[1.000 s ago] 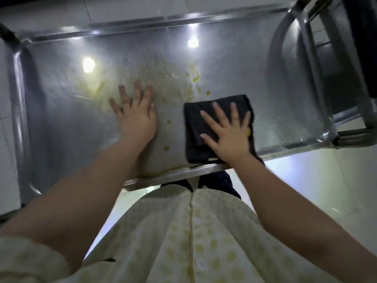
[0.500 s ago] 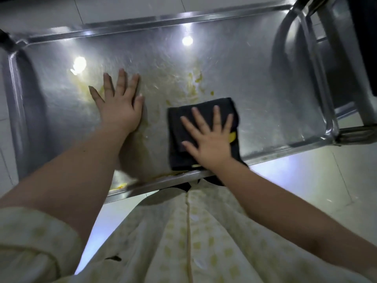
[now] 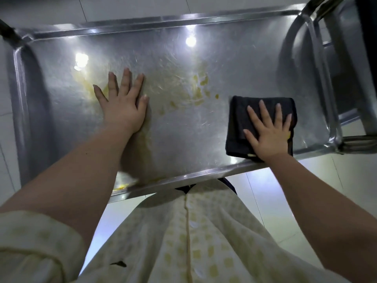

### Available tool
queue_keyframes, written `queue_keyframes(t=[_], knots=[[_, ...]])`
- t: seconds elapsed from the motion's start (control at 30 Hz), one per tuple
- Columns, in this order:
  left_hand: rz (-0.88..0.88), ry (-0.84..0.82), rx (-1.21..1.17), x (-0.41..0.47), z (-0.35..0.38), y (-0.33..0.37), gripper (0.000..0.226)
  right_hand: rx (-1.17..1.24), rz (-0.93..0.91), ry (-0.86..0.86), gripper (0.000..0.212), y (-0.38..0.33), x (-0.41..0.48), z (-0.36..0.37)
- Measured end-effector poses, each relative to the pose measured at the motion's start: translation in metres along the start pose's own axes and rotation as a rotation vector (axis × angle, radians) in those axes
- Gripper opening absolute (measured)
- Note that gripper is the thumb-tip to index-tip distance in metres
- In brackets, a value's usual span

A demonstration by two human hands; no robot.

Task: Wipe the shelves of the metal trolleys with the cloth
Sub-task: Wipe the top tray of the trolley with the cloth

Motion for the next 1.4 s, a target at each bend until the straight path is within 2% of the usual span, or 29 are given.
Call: queue_keyframes(t=[0.1,0.23,0.37,0.47,0.57,0.67,0.77,0.87,0.97,1.13,1.2,1.3,1.4], knots=[[-0.008,-0.001,0.009,0.002,0.001,-0.001,0.057,0.011,0.006,0.016,0.066,-0.050,-0.006,-0.009],[-0.013,0.016,-0.012,0.002,0.003,-0.002,0.057,0.015,-0.231,0.098,0.066,-0.134,-0.001,-0.028],[-0.009,0.024,0.007,0.002,0.005,-0.006,0.058,0.052,-0.286,0.118,0.067,-0.158,0.090,-0.053],[-0.017,0.022,0.006,0.004,0.005,-0.005,0.058,0.057,-0.265,0.054,0.066,-0.166,0.180,-0.078],[-0.025,0.024,0.004,0.004,0.005,-0.004,0.059,0.051,-0.226,0.007,0.066,-0.180,0.215,-0.091],[-0.027,0.021,0.011,0.003,0.005,-0.004,0.059,0.076,-0.234,0.049,0.065,-0.175,0.180,-0.080],[-0.032,0.018,0.014,0.004,0.005,-0.003,0.060,0.097,-0.291,0.104,0.063,-0.152,0.093,-0.056],[-0.032,0.013,0.014,0.004,0.006,-0.003,0.060,0.059,-0.378,0.083,0.063,-0.130,0.016,-0.038],[-0.024,0.009,0.009,0.004,0.007,-0.004,0.060,0.043,-0.441,0.089,0.064,-0.129,0.047,-0.041],[-0.011,0.019,0.002,0.005,0.006,-0.005,0.060,0.072,-0.256,0.046,0.065,-0.160,0.210,-0.083],[-0.020,0.017,-0.003,0.006,0.005,-0.005,0.059,0.046,-0.251,0.027,0.065,-0.172,0.235,-0.093],[-0.027,0.015,0.002,0.006,0.005,-0.006,0.059,0.052,-0.303,0.076,0.065,-0.169,0.202,-0.083],[-0.027,0.020,0.006,0.005,0.005,-0.005,0.059,0.084,-0.391,0.132,0.064,-0.149,0.106,-0.055]])
Point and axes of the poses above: each hand's wrist, its own x-axis towards the middle knuckle, its own z-axis out of the palm, y = z × x, the point moved 1 cm from there along x, towards the middle knuckle, and after that the axes turned 12 degrees about -x, right-handed, at the moved point
